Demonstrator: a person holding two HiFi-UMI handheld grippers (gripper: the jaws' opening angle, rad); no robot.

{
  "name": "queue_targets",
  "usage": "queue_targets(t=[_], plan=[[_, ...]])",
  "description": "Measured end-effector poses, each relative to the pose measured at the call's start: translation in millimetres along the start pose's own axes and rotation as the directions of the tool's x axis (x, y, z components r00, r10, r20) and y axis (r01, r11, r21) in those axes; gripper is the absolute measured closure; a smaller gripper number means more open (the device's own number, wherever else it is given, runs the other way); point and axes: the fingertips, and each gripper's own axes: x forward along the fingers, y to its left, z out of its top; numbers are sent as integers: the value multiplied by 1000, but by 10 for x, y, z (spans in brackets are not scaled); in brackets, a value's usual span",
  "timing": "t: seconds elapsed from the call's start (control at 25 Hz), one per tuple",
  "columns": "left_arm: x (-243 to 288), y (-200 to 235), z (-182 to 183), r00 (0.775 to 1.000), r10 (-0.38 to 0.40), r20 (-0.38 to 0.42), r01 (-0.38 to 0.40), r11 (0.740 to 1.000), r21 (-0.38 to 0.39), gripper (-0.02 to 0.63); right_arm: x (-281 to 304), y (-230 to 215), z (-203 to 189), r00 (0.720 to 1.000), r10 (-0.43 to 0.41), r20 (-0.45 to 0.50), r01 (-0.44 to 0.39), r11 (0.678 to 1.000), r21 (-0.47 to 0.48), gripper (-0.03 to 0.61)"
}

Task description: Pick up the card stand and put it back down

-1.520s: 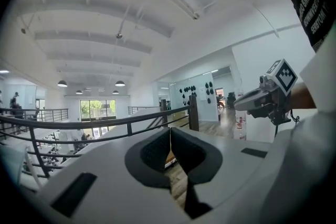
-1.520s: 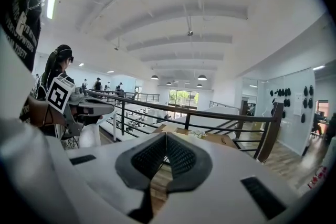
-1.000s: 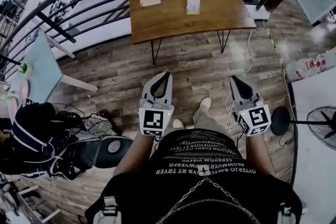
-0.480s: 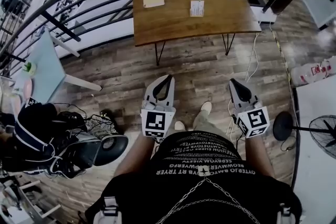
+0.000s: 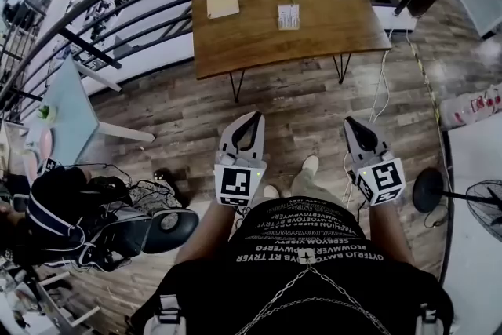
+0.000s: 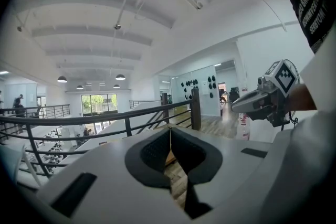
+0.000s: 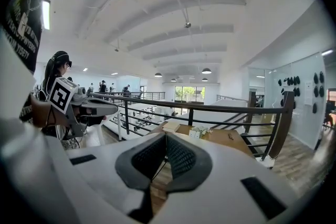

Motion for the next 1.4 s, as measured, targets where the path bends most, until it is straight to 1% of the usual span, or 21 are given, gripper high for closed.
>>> queue_targets(t=[0.16, 0.32, 0.48, 0.64, 0.88, 1.2, 1.4], plan=[[217, 4, 45, 1000, 18, -3, -18, 1000, -5, 586, 102, -205, 7, 1000, 12, 3, -12, 1000, 1, 563], [466, 14, 122, 999, 30, -14, -30, 999, 15, 586, 251, -437, 50, 999, 27, 18, -28, 999, 24, 563], [714, 120, 252, 998, 51, -21, -50, 998, 42, 586, 499, -588, 152, 997, 65, 37, -66, 997, 27, 563], [941, 62, 405, 998, 65, -11, -65, 996, 56, 586, 590, -808, 158, 996, 86, 32, -87, 996, 33, 563], [1288, -35, 522, 997, 78, -17, -78, 997, 26, 586, 713, -1176, 245, 991, 123, 48, -125, 992, 24, 563], [1626, -156, 682, 992, 125, -5, -125, 992, 35, 586, 841, -1592, 246, 984, 170, 54, -171, 985, 11, 563], [1745, -200, 633, 989, 149, -19, -148, 988, 33, 586, 905, -1769, 192, 982, 184, 50, -185, 983, 8, 563]])
